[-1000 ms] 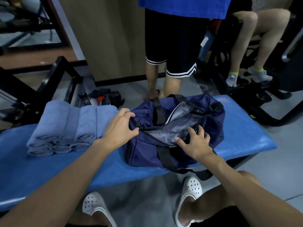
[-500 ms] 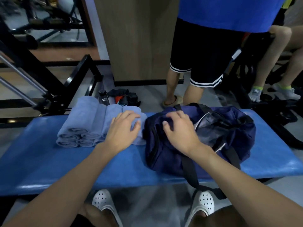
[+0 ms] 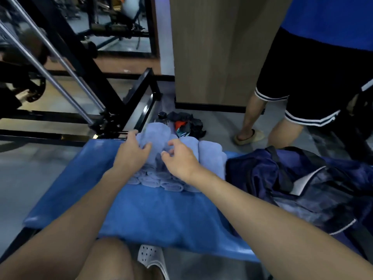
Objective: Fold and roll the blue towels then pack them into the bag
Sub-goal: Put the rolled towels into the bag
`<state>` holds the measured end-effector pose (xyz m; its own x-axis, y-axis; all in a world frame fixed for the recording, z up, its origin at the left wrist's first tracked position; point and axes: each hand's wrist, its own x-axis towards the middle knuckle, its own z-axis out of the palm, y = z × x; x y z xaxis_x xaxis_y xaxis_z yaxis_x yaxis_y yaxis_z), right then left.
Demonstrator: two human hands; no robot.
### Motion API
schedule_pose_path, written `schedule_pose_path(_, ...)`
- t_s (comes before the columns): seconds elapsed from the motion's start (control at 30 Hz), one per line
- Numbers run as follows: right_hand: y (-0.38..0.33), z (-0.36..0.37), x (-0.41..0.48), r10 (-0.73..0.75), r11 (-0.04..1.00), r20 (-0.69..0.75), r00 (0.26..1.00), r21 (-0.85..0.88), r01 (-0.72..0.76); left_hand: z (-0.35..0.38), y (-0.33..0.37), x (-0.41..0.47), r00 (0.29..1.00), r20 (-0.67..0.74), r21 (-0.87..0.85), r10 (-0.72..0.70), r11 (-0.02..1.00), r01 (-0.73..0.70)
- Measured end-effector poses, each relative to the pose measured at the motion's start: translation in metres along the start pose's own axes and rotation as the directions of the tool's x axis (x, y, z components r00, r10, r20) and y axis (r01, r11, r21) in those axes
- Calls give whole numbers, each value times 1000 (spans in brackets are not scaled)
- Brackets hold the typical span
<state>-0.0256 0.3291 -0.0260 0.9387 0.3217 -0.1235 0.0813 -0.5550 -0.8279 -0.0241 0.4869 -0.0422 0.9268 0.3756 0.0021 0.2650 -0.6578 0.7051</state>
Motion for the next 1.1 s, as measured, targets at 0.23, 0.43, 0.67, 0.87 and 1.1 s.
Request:
schedule_pose_path(0.23, -6, 12, 18, 193, 949, 5, 981, 252, -189, -7, -1, 5, 998, 3, -303, -69, 951, 66)
schedule_pose_path(0.43, -8, 3, 15, 274, 634, 118, 954, 724, -272, -15, 26, -14, 994, 106, -660, -19, 747, 85)
schedule_pose_path(0.67, 9, -68, -31, 173, 471, -27, 985, 880, -58, 13, 90, -62, 966, 139, -712, 218, 700, -56)
schedule_pose_path(0.87, 57, -141, -90, 186, 546, -248, 951, 831, 110, 66, 146, -98, 878, 263, -623, 400, 765, -163)
schedule_pose_path(1.1, 122, -213, -144, 210, 663, -448, 869, 719, 209, 136, 209, -138, 722, 369, -622, 585, 733, -276)
